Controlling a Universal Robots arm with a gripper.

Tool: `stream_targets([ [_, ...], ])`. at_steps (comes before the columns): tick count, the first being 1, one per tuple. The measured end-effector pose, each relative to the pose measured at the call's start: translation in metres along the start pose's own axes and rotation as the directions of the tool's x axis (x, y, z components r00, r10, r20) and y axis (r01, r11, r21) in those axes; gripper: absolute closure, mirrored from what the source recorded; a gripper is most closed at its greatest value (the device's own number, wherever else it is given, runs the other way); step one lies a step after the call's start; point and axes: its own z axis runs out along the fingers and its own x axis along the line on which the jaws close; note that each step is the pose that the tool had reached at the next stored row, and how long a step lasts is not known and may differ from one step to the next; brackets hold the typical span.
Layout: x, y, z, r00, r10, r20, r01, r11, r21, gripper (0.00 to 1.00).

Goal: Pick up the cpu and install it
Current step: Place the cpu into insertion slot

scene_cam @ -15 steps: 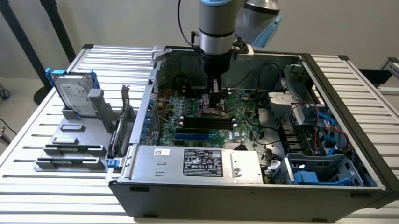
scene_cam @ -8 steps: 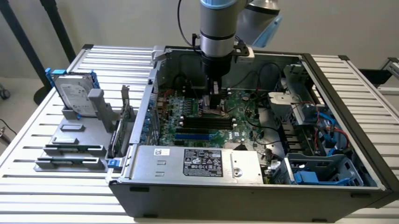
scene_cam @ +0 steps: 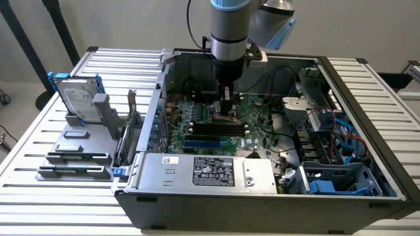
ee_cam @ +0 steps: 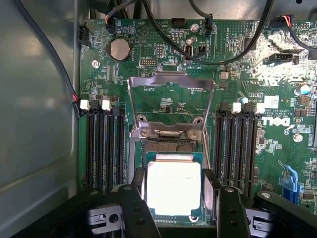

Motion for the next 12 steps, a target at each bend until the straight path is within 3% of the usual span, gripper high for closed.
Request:
stream_targets([
  [12,0.0031,0.0012,0.0052,1.0,0.005,0.0004,-0.005,1.0,0.0025,0.45],
])
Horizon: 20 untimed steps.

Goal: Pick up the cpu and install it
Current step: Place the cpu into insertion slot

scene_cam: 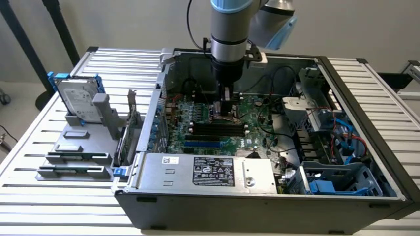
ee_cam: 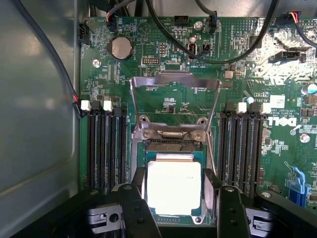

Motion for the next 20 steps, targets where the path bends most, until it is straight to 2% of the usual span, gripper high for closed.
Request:
stream_targets([
  [9,0.002,0.0004,0.0062,1.0,0.005,0.0002,-0.005,1.0,0.0012,0.45],
  [13,0.0029,0.0002,0.0087,1.0,0.009,0.0025,-0.009,1.0,0.0024,0.45],
  [17,0.0055,0.0002,0.0098,0.9998,0.014,0.0106,-0.014,0.9999,0.0027,0.45],
  [20,0.008,0.0001,0.0103,0.9996,0.014,0.0238,-0.014,0.9999,0.0024,0.45],
])
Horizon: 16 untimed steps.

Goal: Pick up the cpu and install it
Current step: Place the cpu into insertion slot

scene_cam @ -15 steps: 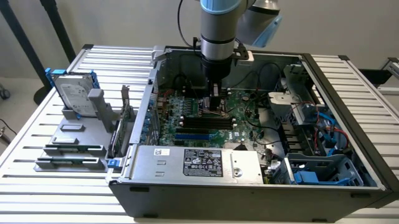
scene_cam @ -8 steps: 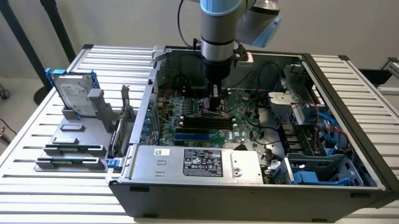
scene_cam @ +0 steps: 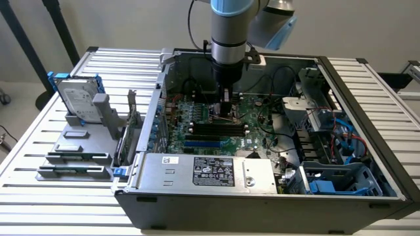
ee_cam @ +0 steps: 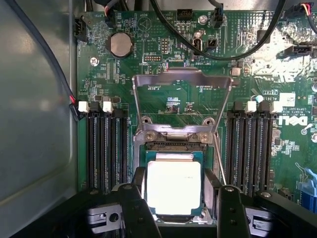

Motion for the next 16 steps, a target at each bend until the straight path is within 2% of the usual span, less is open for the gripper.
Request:
stream_targets([
  [2,0.0014,0.0,0.0003,1.0,0.0,0.0079,0.0,1.0,-0.0002,0.45],
  [16,0.0016,0.0003,0.004,0.9999,0.0,0.0104,0.0,1.0,-0.0001,0.45],
])
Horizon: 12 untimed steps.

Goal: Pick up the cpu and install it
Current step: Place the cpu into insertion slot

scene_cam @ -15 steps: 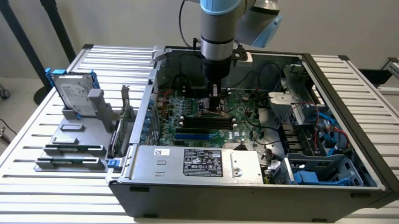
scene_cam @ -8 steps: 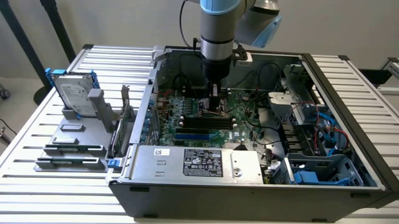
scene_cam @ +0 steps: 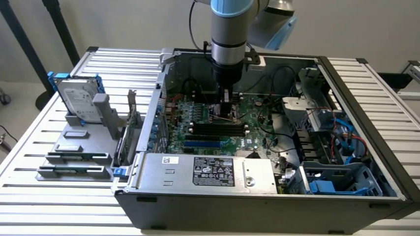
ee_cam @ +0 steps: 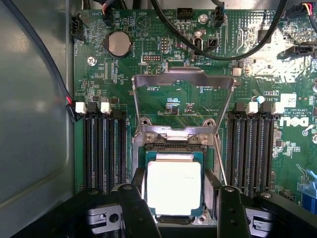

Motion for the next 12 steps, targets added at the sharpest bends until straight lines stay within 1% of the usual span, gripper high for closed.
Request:
stream_targets([
  [5,0.0,0.0,0.0015,1.0,0.0,0.0018,0.0,1.0,-0.0001,0.45],
  [12,0.0,-0.0001,0.0034,1.0,0.001,0.006,-0.001,1.0,0.0005,0.45],
])
